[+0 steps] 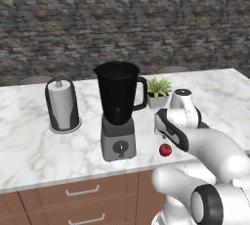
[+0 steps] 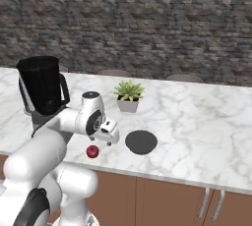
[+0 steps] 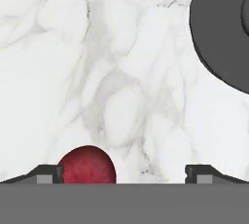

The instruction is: Open the blender lid, put the apple in the blender, close the lid, and start the blender.

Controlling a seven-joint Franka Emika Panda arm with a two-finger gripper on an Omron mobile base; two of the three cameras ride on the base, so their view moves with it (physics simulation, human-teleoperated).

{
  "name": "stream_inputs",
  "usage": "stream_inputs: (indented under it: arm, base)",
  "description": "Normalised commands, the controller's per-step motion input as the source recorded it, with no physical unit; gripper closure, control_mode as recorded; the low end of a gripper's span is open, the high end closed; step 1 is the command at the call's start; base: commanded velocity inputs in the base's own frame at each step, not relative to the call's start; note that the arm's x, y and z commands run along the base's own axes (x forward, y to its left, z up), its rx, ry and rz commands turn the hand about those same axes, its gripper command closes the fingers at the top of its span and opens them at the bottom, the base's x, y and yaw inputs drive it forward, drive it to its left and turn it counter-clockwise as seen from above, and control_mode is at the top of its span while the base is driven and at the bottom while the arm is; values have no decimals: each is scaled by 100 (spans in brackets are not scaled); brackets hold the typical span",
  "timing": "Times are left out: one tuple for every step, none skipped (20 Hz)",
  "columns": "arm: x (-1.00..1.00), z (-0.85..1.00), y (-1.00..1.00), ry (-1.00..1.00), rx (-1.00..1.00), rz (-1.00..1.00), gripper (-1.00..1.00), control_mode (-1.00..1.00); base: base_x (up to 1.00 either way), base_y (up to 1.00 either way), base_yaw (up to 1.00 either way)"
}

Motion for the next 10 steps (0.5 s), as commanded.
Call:
stream_inputs:
  arm:
    - [0, -27, 70, 10, 0, 7, -100, -100]
    - [0, -28, 56, 9, 0, 8, -100, -100]
    - [0, -27, 31, 8, 2, 8, -100, -100]
    - [0, -27, 24, 8, 1, 7, -100, -100]
    - [4, -27, 14, 7, 1, 7, -100, -100]
    - [9, -29, 10, 7, 0, 6, -100, -100]
    - [11, -29, 0, 5, 0, 3, -100, -100]
    - [14, -29, 0, 4, 0, 2, -100, -100]
    - [14, -27, 0, 4, 0, 2, -100, -100]
    - [4, -26, 0, 5, 0, 2, -100, -100]
  base:
    - [0, 0, 0]
    - [0, 0, 0]
    - [0, 0, 0]
    - [0, 0, 0]
    - [0, 0, 0]
    - [0, 0, 0]
    - [0, 0, 0]
    - [0, 0, 0]
    - [0, 0, 0]
    - [0, 0, 0]
